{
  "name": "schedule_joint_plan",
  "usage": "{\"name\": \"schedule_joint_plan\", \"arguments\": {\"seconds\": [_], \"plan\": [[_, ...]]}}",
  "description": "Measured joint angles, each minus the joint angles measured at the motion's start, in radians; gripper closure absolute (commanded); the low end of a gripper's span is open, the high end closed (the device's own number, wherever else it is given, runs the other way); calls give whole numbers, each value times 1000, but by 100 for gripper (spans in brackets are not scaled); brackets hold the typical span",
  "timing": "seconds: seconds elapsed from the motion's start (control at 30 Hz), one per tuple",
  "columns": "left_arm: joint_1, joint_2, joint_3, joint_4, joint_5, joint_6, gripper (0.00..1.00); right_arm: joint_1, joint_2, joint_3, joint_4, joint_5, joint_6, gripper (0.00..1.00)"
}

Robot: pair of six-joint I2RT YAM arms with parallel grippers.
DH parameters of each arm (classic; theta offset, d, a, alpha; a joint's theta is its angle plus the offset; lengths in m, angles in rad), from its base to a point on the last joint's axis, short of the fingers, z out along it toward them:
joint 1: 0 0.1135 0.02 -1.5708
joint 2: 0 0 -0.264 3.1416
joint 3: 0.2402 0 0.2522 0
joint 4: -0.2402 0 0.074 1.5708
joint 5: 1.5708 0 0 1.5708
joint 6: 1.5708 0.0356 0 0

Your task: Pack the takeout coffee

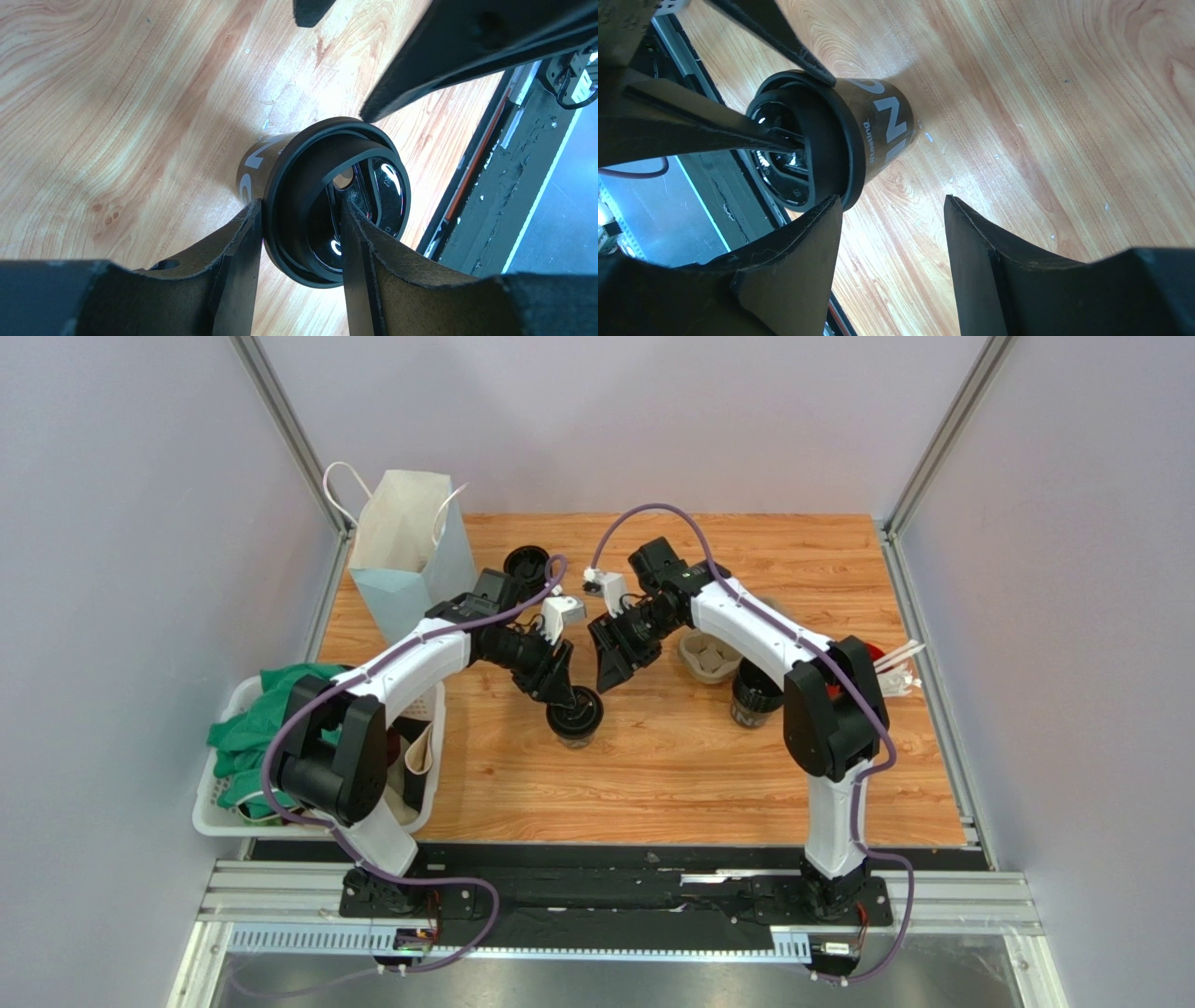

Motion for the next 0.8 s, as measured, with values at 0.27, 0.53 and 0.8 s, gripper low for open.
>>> {"name": "schedule_joint_plan", "arguments": {"seconds": [0.27,0.53,0.8], "plan": [[0,1,0,0,-1,0,50,3,38,0,9,0,10,41],[0,5,0,-2,2,0,51,10,64,0,16,38,14,41],[0,6,0,3,4,0,51,14,74,6,16,55,21,41]]}}
